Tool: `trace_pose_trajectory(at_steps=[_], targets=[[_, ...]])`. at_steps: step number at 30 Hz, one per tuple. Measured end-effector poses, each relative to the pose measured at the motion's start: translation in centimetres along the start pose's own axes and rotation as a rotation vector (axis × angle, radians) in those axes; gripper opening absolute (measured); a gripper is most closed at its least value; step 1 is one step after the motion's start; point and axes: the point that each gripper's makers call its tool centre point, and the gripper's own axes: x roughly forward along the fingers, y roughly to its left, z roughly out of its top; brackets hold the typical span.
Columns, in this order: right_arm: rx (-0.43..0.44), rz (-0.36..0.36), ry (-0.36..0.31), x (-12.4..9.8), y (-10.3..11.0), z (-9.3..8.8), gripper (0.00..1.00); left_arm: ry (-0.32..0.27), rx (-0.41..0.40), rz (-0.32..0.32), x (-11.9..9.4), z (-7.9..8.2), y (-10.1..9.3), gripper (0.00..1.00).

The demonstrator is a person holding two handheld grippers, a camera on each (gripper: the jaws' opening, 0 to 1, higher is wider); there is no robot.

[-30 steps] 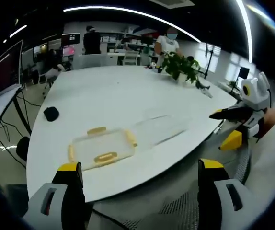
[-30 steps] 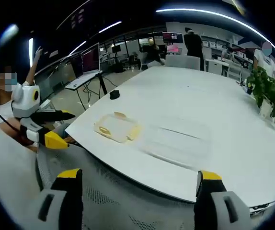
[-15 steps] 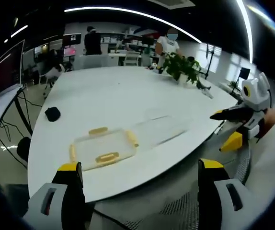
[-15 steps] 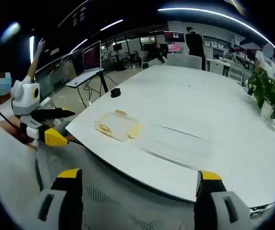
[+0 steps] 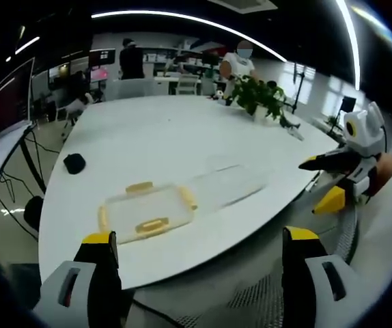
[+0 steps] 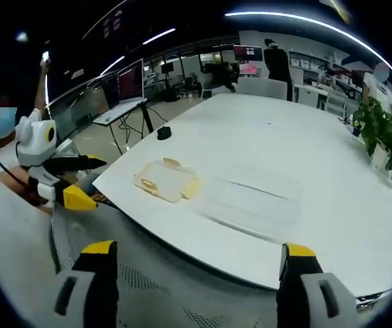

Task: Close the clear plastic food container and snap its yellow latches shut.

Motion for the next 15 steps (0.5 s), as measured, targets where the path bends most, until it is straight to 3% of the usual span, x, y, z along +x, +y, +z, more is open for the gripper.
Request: trace_pose_trajectory(at_steps=[15], targets=[[-0.003, -0.014, -0.011, -0.17, -0.24, 0.19, 0.99, -0.005, 0.013, -0.002, -0.02, -0.02, 0.33, 0.99]])
